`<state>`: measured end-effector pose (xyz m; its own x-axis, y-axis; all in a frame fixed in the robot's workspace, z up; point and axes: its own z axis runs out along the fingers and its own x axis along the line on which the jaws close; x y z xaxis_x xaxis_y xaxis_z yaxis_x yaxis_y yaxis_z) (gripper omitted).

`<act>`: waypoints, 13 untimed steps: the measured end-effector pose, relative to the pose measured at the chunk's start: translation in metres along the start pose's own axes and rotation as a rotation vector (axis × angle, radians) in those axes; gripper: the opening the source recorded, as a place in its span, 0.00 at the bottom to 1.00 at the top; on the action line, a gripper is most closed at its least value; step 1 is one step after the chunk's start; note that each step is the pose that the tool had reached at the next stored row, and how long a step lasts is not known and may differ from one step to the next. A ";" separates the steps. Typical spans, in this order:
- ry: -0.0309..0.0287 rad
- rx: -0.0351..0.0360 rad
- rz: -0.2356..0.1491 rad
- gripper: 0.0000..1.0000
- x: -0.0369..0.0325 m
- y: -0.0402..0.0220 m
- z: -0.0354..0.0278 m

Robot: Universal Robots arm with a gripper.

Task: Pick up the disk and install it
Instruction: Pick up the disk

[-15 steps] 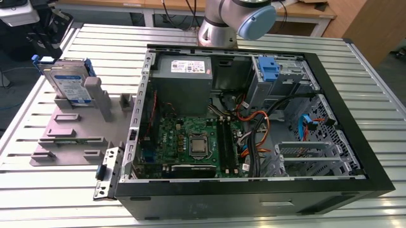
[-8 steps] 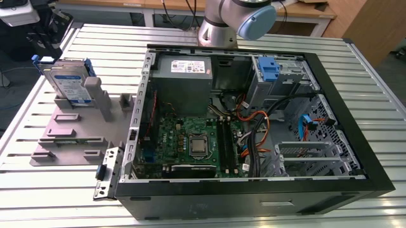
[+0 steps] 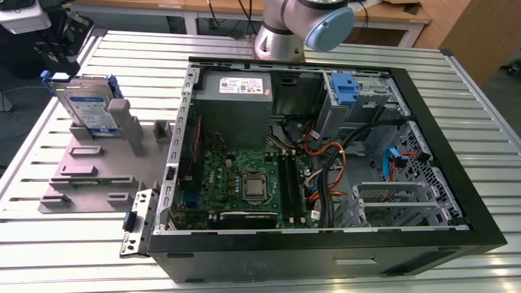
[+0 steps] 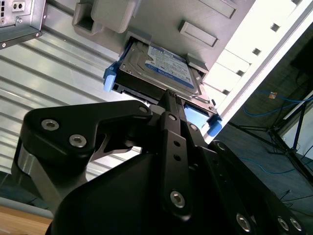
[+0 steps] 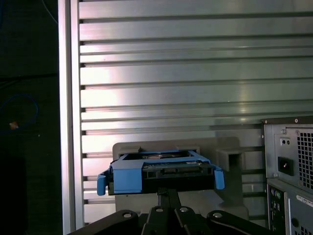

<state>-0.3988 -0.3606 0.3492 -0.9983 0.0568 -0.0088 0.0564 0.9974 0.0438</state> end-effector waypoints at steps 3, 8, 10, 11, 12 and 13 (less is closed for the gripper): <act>0.0000 0.0000 0.000 0.11 0.0000 0.0000 0.0000; -0.0001 0.0000 0.000 0.11 0.0000 0.0000 0.0000; -0.0002 -0.0003 0.000 0.11 0.0000 0.0000 0.0004; -0.0001 -0.0022 -0.001 0.11 0.0001 0.0000 0.0007; 0.0001 -0.0051 -0.001 0.11 0.0001 0.0000 0.0010; 0.0003 -0.0075 -0.001 0.11 0.0001 0.0001 0.0013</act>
<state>-0.3989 -0.3605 0.3479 -0.9984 0.0560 -0.0085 0.0555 0.9971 0.0512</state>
